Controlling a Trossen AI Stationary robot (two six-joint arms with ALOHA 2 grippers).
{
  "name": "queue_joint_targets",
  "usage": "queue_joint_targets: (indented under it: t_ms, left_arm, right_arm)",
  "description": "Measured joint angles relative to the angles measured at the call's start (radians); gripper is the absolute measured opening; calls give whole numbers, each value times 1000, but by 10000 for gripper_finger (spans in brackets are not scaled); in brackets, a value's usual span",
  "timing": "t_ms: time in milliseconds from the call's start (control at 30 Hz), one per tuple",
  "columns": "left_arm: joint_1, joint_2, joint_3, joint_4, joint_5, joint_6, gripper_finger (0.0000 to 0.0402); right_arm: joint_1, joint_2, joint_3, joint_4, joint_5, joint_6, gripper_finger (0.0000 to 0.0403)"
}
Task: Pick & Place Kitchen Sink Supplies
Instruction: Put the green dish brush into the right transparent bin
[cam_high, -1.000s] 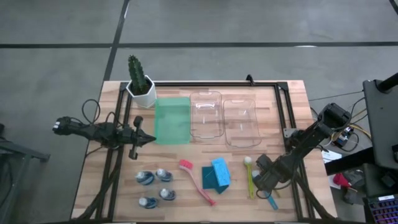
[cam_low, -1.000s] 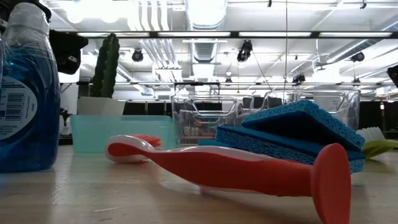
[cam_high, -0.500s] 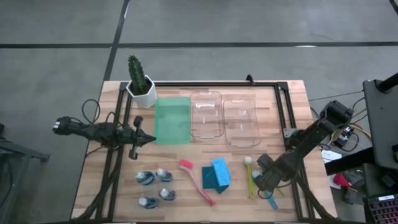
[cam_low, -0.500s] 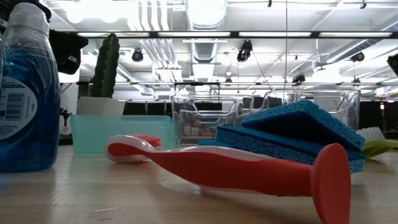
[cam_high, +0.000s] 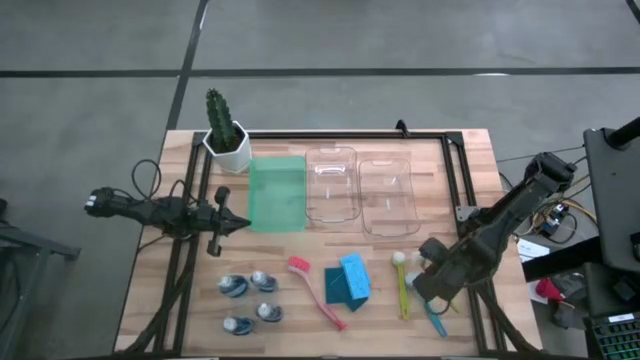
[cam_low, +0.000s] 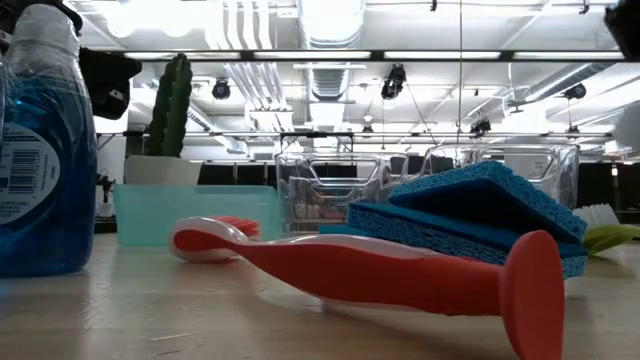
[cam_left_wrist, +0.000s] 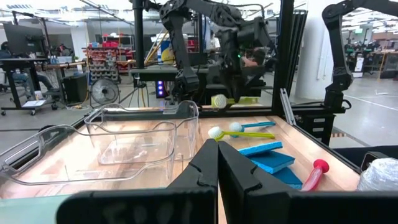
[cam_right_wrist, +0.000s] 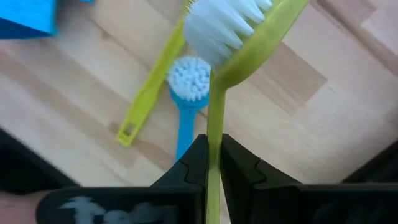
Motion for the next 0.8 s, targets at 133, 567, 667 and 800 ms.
queue_joint_targets:
  t_ms: [133, 567, 667, 800]
  left_arm:
    - [0, 0, 0, 0, 0, 0, 3]
    - [0, 0, 0, 0, 0, 0, 3]
    - [0, 0, 0, 0, 0, 0, 3]
    - [0, 0, 0, 0, 0, 0, 3]
  right_arm:
    - [-21, -30, 47, -62, 63, -21, 22]
    - [-223, -41, 163, -185, 119, -280, 22]
    - [-292, -41, 188, -205, 139, -353, 22]
    - [-386, -43, 232, -222, 173, -486, 22]
